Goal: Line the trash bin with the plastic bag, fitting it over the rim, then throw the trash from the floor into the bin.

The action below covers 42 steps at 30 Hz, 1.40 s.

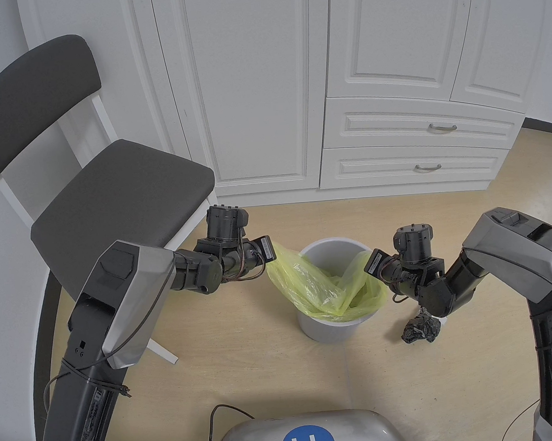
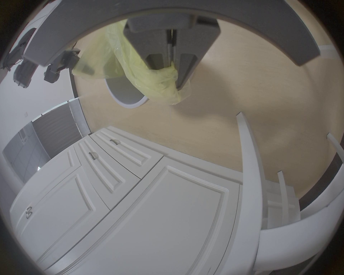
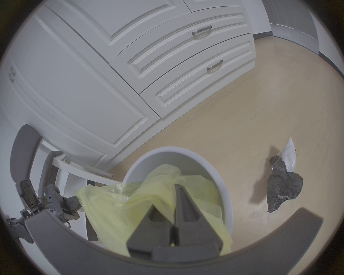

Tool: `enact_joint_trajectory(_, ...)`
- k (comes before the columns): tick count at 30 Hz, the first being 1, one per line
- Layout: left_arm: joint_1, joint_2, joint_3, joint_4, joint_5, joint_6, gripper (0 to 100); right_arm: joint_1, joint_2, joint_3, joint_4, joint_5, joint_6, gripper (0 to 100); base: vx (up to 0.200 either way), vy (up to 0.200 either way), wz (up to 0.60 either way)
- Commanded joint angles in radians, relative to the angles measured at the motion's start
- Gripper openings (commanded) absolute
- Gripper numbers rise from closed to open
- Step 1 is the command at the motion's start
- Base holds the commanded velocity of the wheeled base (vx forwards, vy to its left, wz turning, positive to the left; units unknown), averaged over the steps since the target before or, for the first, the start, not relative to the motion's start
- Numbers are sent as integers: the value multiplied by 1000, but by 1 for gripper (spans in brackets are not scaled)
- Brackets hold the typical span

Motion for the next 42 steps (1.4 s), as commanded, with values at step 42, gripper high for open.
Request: enact_joint_trajectory(42, 18, -279, 571, -224, 43, 478, 0, -128, -150, 361, 2, -102, -698, 0, 0, 0, 0)
